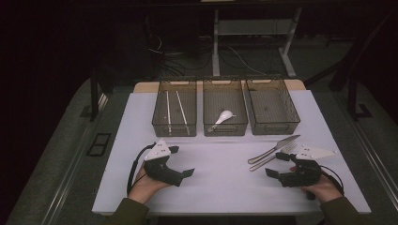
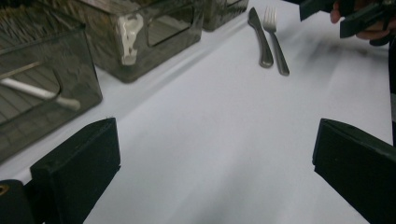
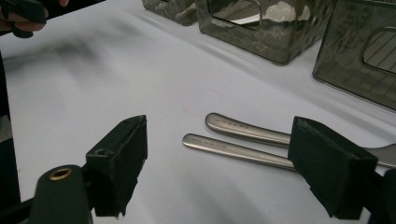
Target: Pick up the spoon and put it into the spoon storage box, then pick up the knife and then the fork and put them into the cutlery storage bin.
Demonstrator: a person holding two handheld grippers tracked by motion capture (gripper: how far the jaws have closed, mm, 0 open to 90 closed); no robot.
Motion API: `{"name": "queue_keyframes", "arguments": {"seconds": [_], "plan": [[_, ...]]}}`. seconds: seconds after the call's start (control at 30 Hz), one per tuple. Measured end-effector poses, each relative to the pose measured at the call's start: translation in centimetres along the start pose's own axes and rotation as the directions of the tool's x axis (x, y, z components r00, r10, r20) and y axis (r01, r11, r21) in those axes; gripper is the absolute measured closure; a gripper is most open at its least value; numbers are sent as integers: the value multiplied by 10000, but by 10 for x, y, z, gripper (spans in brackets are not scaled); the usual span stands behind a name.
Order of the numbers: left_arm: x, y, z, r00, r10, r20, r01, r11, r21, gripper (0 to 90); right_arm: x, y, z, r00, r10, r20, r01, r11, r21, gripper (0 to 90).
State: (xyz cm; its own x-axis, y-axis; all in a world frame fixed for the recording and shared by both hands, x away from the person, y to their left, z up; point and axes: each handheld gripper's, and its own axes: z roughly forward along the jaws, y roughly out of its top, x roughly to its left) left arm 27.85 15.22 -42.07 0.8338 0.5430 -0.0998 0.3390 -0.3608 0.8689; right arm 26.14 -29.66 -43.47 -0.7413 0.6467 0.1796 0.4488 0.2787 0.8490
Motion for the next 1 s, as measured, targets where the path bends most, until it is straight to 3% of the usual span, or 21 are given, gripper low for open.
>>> {"name": "queue_keyframes", "arguments": {"seconds": [0.33,0.47,0.77,0.93,1.0], "plan": [[-3,-11,-4,9998,-150,134,147,9997,200,4,0,1,-2,9997,-74,214,72,9999,73,191],[-4,-12,-1,9999,-23,137,18,9995,319,5,-2,6,-5,9996,-159,226,156,9998,138,180],[-5,-12,0,9997,-45,252,37,9996,281,4,-7,21,-7,9972,-613,436,568,9936,977,156],[-5,-12,1,9997,-26,223,19,9995,317,5,-17,32,-6,9976,-392,563,319,9917,1248,254],[-5,-12,1,9998,-16,210,9,9995,324,4,-23,36,-6,9976,-290,636,205,9912,1305,352]]}}
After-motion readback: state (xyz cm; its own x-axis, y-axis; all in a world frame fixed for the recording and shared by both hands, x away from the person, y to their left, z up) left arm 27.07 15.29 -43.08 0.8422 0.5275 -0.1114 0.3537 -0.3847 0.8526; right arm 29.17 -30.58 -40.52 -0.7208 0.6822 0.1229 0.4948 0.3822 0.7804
